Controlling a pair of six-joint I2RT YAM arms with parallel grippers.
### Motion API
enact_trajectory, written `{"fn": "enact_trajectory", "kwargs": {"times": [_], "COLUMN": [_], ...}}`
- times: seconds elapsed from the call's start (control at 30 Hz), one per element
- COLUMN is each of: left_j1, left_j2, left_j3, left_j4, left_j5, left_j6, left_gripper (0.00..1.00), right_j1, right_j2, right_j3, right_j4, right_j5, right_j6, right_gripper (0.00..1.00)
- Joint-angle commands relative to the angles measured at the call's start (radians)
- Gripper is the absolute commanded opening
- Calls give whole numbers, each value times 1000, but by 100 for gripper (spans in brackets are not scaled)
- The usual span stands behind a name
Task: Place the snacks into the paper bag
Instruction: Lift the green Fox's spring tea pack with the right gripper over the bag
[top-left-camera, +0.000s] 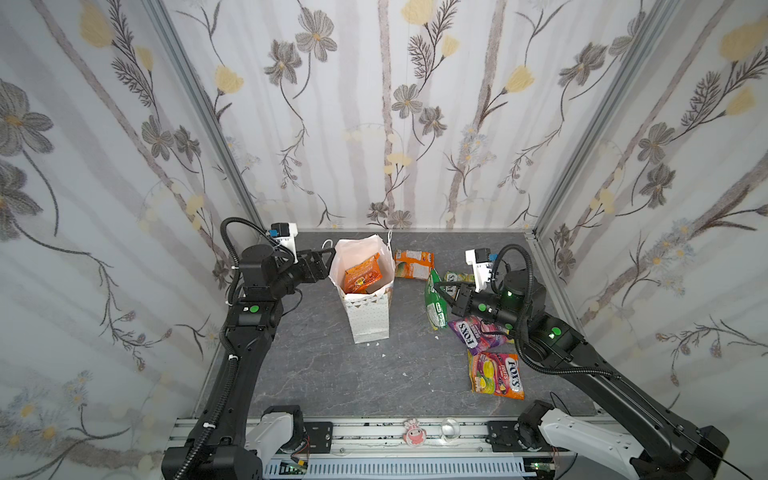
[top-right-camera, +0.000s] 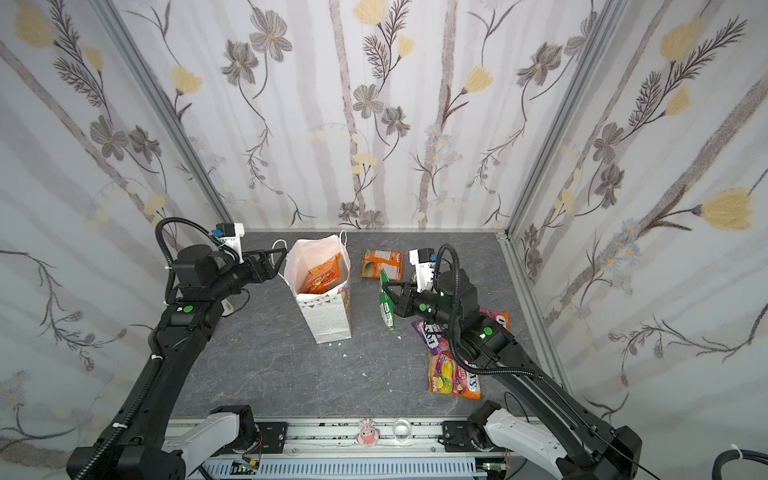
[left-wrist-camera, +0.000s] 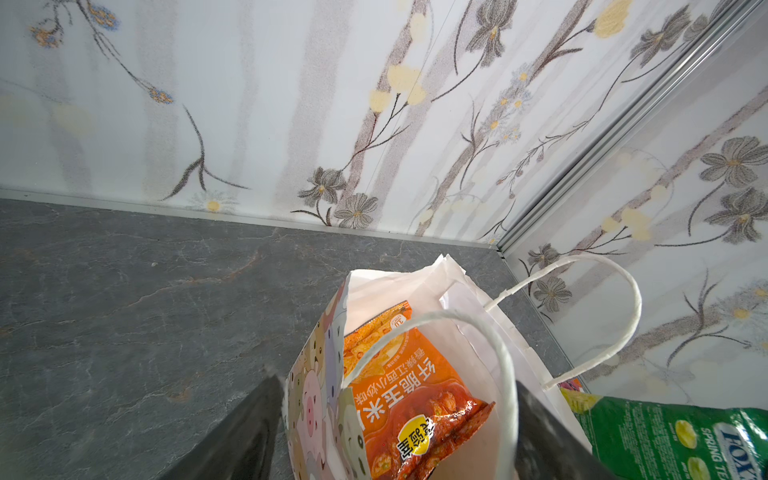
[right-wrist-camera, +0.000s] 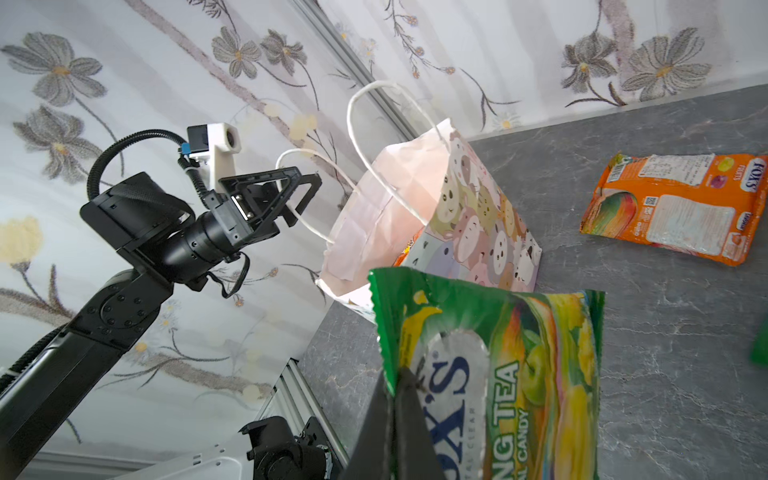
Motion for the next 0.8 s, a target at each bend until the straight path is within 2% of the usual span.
{"fn": "enact_trajectory", "kwargs": {"times": [0.0, 0.4, 0.77], "left_j1": [2, 2, 2], "left_j2": [-3, -4, -6], "left_j3": [0, -1, -3], "left_j4": [39, 42, 46], "left_j5": [8, 12, 13], "left_j6": [-4, -7, -9], "left_gripper": [83, 84, 84], "right_j1": [49, 200, 236], "right_j2": [28, 191, 357], "right_j3": [98, 420, 638], "right_j4": [-10, -52, -97], "right_j5": [33, 64, 36], "right_j6": [-49, -106, -159], "right_gripper": [0, 0, 0]}}
